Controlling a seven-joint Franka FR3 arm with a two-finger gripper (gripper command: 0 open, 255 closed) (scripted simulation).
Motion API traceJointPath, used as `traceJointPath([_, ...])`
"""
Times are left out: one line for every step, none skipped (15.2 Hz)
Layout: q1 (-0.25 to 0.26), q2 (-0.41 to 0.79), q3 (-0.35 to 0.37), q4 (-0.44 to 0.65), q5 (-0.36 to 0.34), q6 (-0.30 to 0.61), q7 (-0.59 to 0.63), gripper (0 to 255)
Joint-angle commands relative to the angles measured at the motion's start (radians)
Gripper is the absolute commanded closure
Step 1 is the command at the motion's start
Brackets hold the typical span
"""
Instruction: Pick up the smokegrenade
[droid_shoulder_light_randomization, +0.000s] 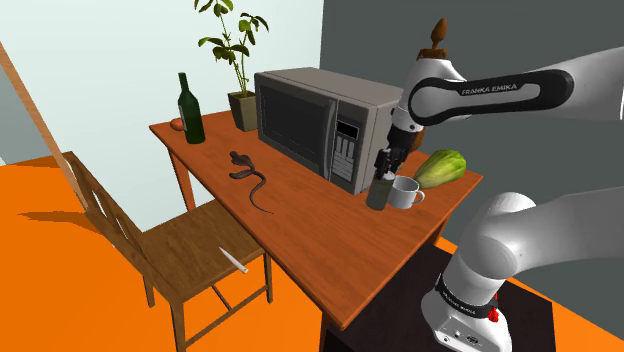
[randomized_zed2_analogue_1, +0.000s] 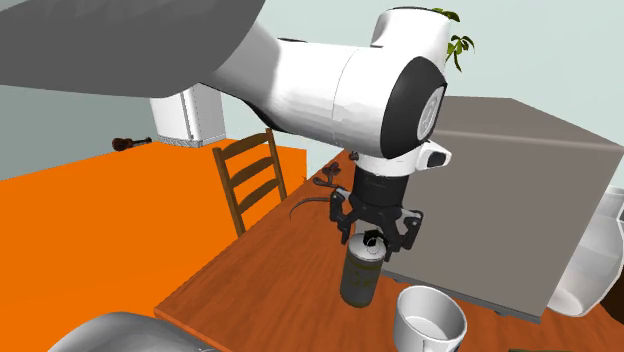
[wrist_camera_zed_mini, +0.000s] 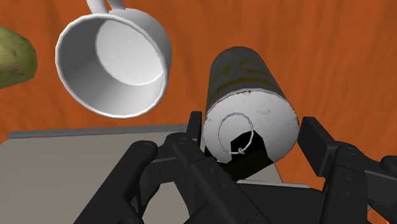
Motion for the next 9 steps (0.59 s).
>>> traceJointPath([0.000,-0.013,0.006,0.021,0.003,-0.034,0.003,255])
traceJointPath([0.001,-0.016,0.008,0.033,0.004,-0.048,0.004,255])
traceJointPath([0.002,-0.018,0.010,0.045,0.006,-0.062,0.005,255])
traceJointPath([0.003,-0.019,0.012,0.058,0.007,-0.076,0.006,255])
traceJointPath([0.004,-0.021,0.014,0.070,0.009,-0.090,0.007,255])
traceJointPath([0.005,-0.022,0.016,0.083,0.011,-0.104,0.008,255])
traceJointPath([0.006,-0.023,0.018,0.096,0.012,-0.118,0.010,255])
traceJointPath([0.006,-0.023,0.019,0.098,0.012,-0.120,0.010,255])
traceJointPath([0.006,-0.023,0.019,0.098,0.012,-0.120,0.010,255])
